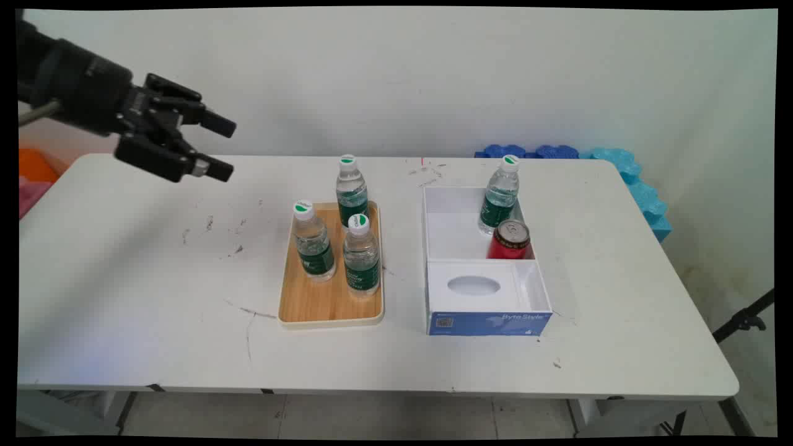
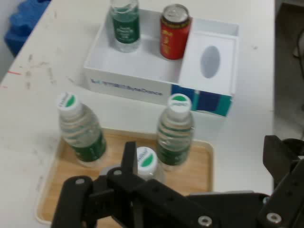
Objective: Pick up the green bottle from the white box
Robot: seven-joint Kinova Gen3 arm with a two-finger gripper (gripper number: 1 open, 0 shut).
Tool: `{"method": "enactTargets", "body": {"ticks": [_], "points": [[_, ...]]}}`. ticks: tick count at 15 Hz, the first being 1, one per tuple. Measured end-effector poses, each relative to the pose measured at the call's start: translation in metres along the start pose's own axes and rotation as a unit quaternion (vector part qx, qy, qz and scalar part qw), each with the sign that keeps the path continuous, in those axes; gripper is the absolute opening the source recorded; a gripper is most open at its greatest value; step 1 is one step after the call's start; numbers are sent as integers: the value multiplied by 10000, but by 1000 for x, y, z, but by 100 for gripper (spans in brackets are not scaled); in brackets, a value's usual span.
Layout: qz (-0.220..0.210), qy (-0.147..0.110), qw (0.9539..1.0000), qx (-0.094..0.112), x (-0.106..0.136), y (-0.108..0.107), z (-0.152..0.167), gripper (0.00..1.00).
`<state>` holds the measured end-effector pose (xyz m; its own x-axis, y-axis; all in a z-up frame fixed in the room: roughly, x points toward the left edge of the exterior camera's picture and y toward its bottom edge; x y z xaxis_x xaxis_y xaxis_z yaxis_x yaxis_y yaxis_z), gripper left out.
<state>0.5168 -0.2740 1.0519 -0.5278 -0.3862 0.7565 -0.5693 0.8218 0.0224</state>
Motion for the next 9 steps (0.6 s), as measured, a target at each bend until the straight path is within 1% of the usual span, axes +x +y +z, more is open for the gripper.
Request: {"method": "enactTargets", "body": {"ticks": [3,6,9], "points": [[-11,28,9998,202,6,-10,26,100],[-28,74,9994,339,14,-19,65,100],[-106,121,9988,467,28,-25,108,100]]}}
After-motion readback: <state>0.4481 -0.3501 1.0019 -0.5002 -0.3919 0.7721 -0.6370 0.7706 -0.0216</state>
